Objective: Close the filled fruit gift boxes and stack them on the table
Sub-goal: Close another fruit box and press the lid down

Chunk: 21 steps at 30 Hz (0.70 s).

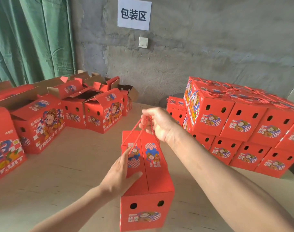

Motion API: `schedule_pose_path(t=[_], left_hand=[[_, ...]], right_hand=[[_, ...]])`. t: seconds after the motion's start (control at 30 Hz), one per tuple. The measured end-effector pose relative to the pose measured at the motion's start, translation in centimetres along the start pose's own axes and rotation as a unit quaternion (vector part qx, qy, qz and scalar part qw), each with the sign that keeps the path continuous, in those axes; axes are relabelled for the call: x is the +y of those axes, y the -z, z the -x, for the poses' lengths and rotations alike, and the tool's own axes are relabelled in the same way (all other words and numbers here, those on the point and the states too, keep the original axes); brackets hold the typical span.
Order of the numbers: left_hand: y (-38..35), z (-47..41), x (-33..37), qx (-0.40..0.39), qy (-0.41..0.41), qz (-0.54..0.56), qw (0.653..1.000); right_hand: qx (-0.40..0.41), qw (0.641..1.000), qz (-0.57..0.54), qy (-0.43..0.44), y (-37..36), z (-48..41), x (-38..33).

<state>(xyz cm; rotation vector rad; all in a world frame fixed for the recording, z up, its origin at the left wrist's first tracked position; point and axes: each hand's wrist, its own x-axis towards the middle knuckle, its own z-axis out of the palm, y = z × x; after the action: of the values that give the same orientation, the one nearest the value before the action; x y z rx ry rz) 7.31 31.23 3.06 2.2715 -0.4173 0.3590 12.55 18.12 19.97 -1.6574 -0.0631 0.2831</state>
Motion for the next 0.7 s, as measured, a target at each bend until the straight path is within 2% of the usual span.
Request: schedule_pose_path(t=[0.2,0.37,0.53,0.7], left_hand=[[2.5,-2.6,1.2,0.055,-0.019,0.003,0.998],[2.7,-4.7,-0.4,0.111,-0.023,-0.072,0.991],[1.8,-8.3,-4.4,0.045,0.015,-0.105,0.993],[1.1,-11.4,-7.7,-0.083,0.065,-0.035,0.994]], right_hand=[[0.019,0.997,0.012,0.079,-0.6,0.1,-4.0],[0.056,0.996,0.017,0.061,-0.4,-1.2,-4.4],[0.120,0.992,0.015,0.025,-2.1,-4.5,-3.2],[0.219,0.975,0.018,0.009,-2.7,-7.3,-1.4]])
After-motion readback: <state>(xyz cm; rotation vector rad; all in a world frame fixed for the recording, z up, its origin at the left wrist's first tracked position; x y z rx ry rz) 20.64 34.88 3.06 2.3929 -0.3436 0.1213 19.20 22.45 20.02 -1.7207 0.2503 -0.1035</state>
